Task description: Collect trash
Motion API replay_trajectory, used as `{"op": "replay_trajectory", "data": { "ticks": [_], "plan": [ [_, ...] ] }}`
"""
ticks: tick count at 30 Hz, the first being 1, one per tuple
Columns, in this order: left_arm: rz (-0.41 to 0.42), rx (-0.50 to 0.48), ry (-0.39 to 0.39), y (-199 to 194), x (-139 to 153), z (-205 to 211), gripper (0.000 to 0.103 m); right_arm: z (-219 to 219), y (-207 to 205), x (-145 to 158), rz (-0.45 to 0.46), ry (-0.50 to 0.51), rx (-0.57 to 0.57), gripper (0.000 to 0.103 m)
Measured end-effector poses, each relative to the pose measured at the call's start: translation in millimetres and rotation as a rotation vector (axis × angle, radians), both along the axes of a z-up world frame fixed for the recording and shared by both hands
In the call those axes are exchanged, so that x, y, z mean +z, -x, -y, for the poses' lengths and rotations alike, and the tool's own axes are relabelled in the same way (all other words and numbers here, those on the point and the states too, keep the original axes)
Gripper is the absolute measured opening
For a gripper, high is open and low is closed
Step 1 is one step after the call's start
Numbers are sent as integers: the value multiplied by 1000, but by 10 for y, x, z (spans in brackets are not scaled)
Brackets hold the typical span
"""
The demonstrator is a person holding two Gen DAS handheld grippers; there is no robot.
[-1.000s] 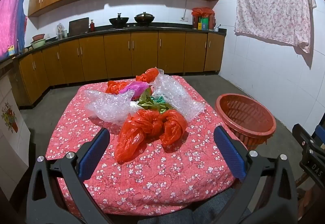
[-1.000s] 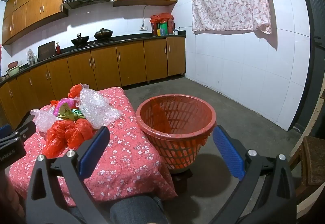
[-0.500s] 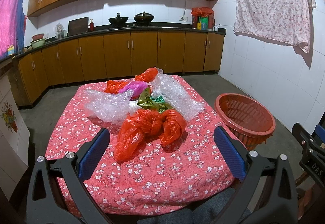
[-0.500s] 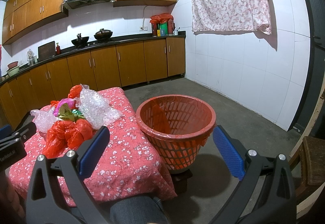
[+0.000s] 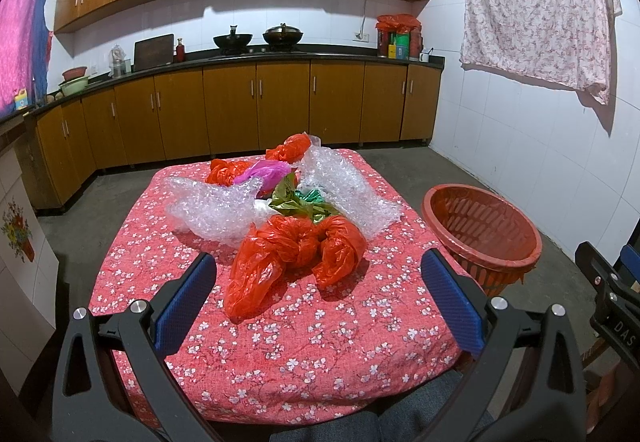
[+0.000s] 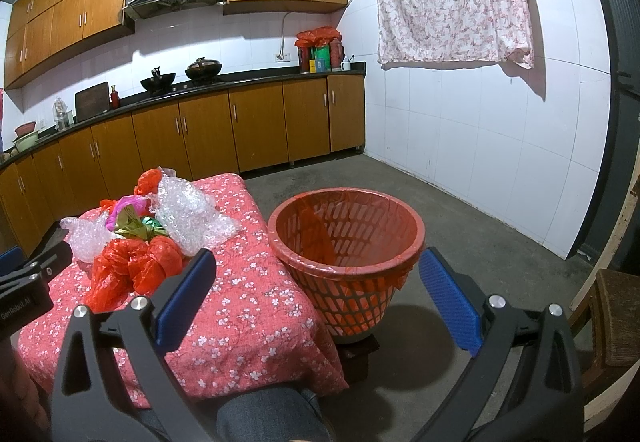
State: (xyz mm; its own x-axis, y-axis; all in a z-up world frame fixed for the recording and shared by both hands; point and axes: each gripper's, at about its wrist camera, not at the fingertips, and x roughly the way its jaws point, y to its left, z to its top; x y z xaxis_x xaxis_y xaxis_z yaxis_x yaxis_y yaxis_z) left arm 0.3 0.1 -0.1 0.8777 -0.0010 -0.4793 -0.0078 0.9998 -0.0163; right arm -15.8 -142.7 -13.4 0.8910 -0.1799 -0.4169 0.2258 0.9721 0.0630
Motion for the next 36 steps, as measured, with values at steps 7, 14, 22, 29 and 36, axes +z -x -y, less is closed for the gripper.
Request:
{"op": "replay_trajectory", "data": {
  "ticks": [7, 14, 22, 29, 36],
  "plan": [
    [0, 0, 0, 0, 0, 0, 101, 0, 1, -1, 1, 0, 0, 99],
    [-1, -1, 1, 19, -9, -26, 101, -3, 1, 1, 1, 0, 0, 99],
    [-1, -4, -1, 45, -20, -59, 101, 0, 5, 4, 1, 0, 0, 99],
    [-1, -3, -1, 68, -30, -88, 101, 4, 10, 6, 2, 0, 0, 99],
    [-1, -4, -1, 90, -40, -118, 101, 7, 13, 7, 2, 0, -1, 99]
  ]
}}
